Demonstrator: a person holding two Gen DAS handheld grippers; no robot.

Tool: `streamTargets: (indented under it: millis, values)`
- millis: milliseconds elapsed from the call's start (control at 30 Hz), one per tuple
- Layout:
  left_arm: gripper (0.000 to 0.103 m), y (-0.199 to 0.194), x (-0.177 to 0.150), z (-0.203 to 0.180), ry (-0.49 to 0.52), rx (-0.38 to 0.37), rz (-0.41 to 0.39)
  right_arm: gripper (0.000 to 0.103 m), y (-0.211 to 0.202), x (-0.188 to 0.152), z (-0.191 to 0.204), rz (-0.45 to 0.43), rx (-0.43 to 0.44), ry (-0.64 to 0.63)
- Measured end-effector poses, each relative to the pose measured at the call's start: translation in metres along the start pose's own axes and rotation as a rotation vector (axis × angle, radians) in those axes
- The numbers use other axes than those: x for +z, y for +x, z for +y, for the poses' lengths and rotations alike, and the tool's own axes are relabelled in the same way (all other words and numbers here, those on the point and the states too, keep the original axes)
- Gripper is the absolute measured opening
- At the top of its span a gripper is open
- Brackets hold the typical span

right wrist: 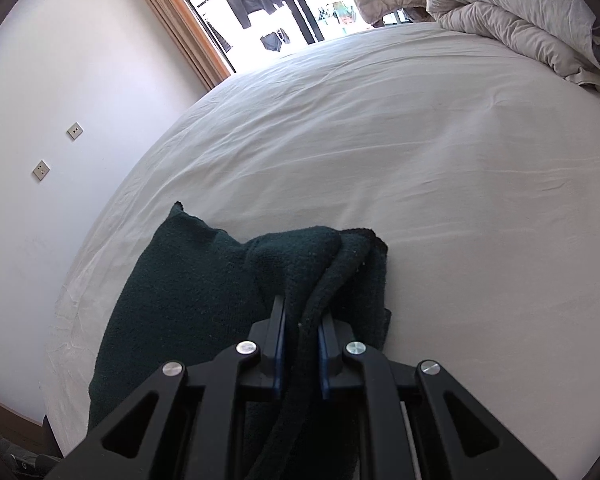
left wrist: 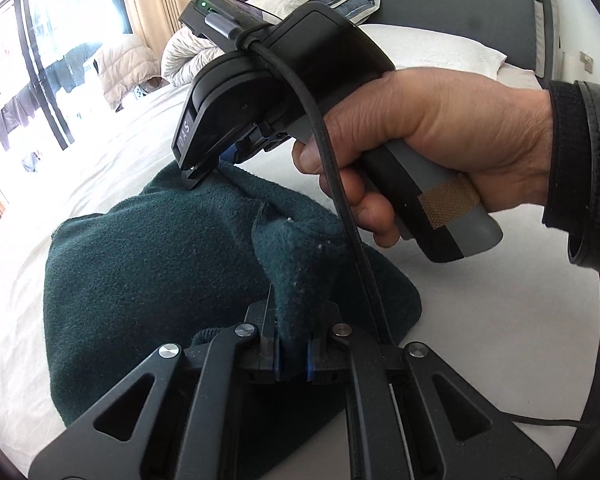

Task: Fold small clothes
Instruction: 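Hold the folded bundle with the left tool while the right tool presses it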

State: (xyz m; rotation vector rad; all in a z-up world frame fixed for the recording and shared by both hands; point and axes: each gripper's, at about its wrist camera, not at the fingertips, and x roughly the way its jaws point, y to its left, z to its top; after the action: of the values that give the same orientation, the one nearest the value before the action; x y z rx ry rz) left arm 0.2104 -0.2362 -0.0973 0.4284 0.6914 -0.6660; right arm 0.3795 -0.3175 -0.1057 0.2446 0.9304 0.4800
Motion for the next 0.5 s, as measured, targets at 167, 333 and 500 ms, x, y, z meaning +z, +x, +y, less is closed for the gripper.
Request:
streamTargets:
  millis: [167, 333, 500]
  values:
    - [0.007, 0.009, 0.008, 0.015, -0.033, -0.007, -0.002, 0.013, 0.0, 0.0, -0.01, -0.014, 0.003, 0.027]
    - [0.015, 0.004, 0.0, 0.036, -0.077, -0.044, 0.005, 0.013, 0.005, -0.003, -0.009, 0.01, -0.001, 0.02]
    - [0.078, -0.037, -0.02, 0.052, -0.106, -0.111, -0.04, 0.018, 0.007, -0.009, -0.02, -0.002, 0.045, 0.082]
